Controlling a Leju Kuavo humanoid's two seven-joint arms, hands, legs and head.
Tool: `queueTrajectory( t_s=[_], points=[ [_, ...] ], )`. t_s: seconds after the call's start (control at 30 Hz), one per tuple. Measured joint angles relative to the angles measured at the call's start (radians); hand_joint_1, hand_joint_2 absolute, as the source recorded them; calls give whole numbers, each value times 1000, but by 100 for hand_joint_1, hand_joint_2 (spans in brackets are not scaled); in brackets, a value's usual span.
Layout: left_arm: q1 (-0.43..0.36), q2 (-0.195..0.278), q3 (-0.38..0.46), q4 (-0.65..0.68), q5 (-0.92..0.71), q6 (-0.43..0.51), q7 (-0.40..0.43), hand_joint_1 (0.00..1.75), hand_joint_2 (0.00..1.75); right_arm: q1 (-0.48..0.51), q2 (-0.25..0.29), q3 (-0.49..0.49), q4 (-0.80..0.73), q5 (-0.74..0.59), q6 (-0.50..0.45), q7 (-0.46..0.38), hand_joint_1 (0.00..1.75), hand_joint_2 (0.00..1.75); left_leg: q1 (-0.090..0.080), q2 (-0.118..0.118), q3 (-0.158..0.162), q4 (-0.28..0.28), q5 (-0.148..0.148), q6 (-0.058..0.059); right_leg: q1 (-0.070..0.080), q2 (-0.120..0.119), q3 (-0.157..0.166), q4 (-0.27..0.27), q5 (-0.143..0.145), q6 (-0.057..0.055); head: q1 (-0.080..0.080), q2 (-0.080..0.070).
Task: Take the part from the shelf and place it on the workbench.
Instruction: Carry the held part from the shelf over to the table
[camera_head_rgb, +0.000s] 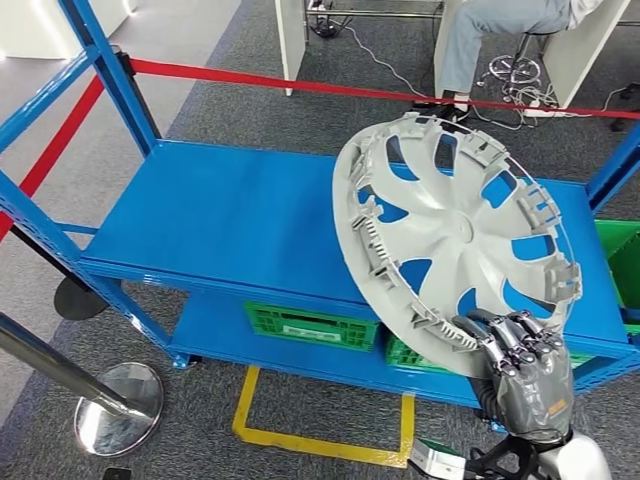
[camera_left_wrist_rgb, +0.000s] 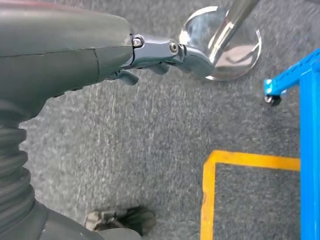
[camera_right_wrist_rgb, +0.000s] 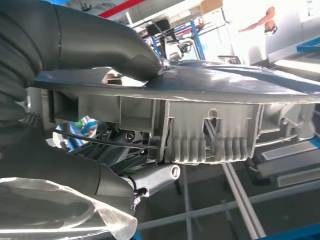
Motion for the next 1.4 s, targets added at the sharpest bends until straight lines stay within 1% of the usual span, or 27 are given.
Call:
queueTrajectory(
  t_s=[0.07,0.1,0.13,0.17,0.2,0.27,0.3,0.33,0.43,0.5,0.57,0.6,0.63,0.67,0.73,0.8,0.83,0.87,0.93,0.97,1.03,1.1,1.13,1.2,1.27,1.33,1.4],
  points=[
    [-2,1,-1,0,2,1,-10,0,175,0,0,0,0,-3,0,0,175,175,10,0,-39,126,-79,-14,2,-4,-16,2,10,-10,-3,0],
    [-4,1,-1,0,3,1,-16,0,175,0,0,0,0,-4,0,0,175,175,15,0,-51,177,-100,-18,2,-6,-24,3,15,-11,-2,0],
    [-5,0,-2,2,4,1,-23,0,175,0,0,0,0,-4,0,0,175,175,18,0,-49,199,-101,-21,3,-7,-33,6,21,-12,-3,0],
    [-7,0,-2,4,6,1,-32,0,175,0,0,1,0,-5,0,-1,175,175,20,0,-30,183,-82,-22,3,-7,-41,8,26,-11,-3,0],
    [-11,0,-3,8,9,1,-42,0,175,-1,0,2,0,-6,0,-2,175,175,22,0,6,131,-51,-20,3,-7,-48,9,32,-10,-3,0],
    [-20,0,-4,17,12,1,-58,0,175,-1,0,3,0,-6,0,-3,175,175,21,0,94,-13,-7,-13,5,-8,-59,11,43,-3,-2,0],
    [-25,0,-4,22,13,1,-63,0,175,-1,0,4,0,-6,0,-3,175,175,19,0,123,-67,0,-9,6,-9,-63,11,50,2,-2,0],
    [-28,0,-4,26,13,2,-67,0,175,-2,0,4,0,-4,0,-3,175,175,17,0,136,-96,-1,-6,6,-9,-66,11,57,7,-2,0],
    [-31,0,-5,40,16,4,-76,0,175,-2,0,5,0,6,0,-4,175,175,14,1,122,-109,16,12,5,-9,-77,8,67,26,-1,0],
    [-31,0,-5,46,17,5,-81,0,175,-2,-1,6,0,11,0,-4,175,175,17,5,103,-116,40,29,4,-4,-101,57,7,32,0,0],
    [-32,-1,-5,49,17,5,-82,0,175,-2,-1,7,0,13,0,-5,175,175,14,6,78,-115,60,38,5,0,-135,176,-90,33,1,0],
    [-32,-1,-5,51,17,5,-82,0,175,-2,-2,8,0,14,0,-5,175,175,11,6,65,-114,69,39,6,1,-144,234,-117,33,1,0],
    [-32,-1,-5,53,17,5,-82,0,175,-2,-2,8,0,14,0,-6,175,175,9,6,52,-113,79,40,7,1,-143,270,-122,33,0,0],
    [-32,-1,-5,55,17,5,-82,0,175,-1,-2,8,0,15,0,-6,175,175,7,6,39,-111,87,40,9,1,-125,272,-105,31,0,0],
    [-32,-1,-5,58,17,6,-82,0,175,-2,-2,8,0,15,0,-6,175,175,5,5,16,-104,102,37,13,1,-41,175,-48,23,0,0],
    [-32,-2,-5,61,16,5,-81,0,175,-3,-2,8,-1,17,0,0,175,175,2,4,-2,-95,115,31,18,2,58,32,-35,14,0,0],
    [-33,-2,-5,64,14,5,-81,0,175,-3,-2,8,-1,18,0,7,175,175,1,4,-8,-91,123,26,21,2,83,-14,-42,11,0,0],
    [-33,-2,-5,67,12,4,-81,0,175,-2,-2,8,-2,21,0,17,175,175,1,3,-14,-89,131,21,23,2,92,-38,-49,9,-1,0],
    [-31,-2,-5,79,10,3,-82,0,175,3,-4,8,-4,28,0,34,175,175,1,2,-23,-86,139,11,20,0,75,-45,-41,-1,0,0],
    [-29,-2,-6,85,10,2,-83,0,175,6,-4,8,-5,31,0,39,175,175,1,1,-30,-75,121,4,18,-2,67,-46,-32,-10,-2,0],
    [-25,-1,-7,95,10,3,-85,0,175,12,-5,8,-9,36,0,46,175,175,9,0,-53,4,30,-12,14,-6,44,-48,-11,-24,-5,0],
    [-24,0,-6,103,11,5,-86,0,175,18,-5,5,-13,40,0,52,175,175,18,0,-74,132,-62,-27,14,-7,23,-46,10,-26,-7,0],
    [-25,0,-6,106,11,6,-87,0,175,19,-6,3,-14,42,0,53,175,175,22,0,-76,179,-73,-31,14,-8,12,-44,20,-26,-7,0],
    [-24,1,-6,110,11,7,-85,0,175,22,-6,-2,-19,47,0,56,175,175,29,0,-38,182,-32,-36,14,-8,-17,-35,39,-21,-7,0],
    [-17,3,-5,104,10,9,-72,0,175,26,-6,-8,-28,53,0,57,175,175,32,0,57,62,14,-33,14,-8,-44,-22,53,-14,-8,0],
    [-7,7,-5,91,8,11,-60,0,175,29,-6,-15,-36,56,-1,59,175,175,29,0,142,-72,8,-23,16,-9,-60,-13,66,-3,-7,0],
    [4,11,-5,77,3,13,-41,0,175,30,-6,-22,-42,58,-1,60,175,175,24,-1,160,-122,-4,-13,16,-11,-71,-11,82,11,-6,0]
  ],
)
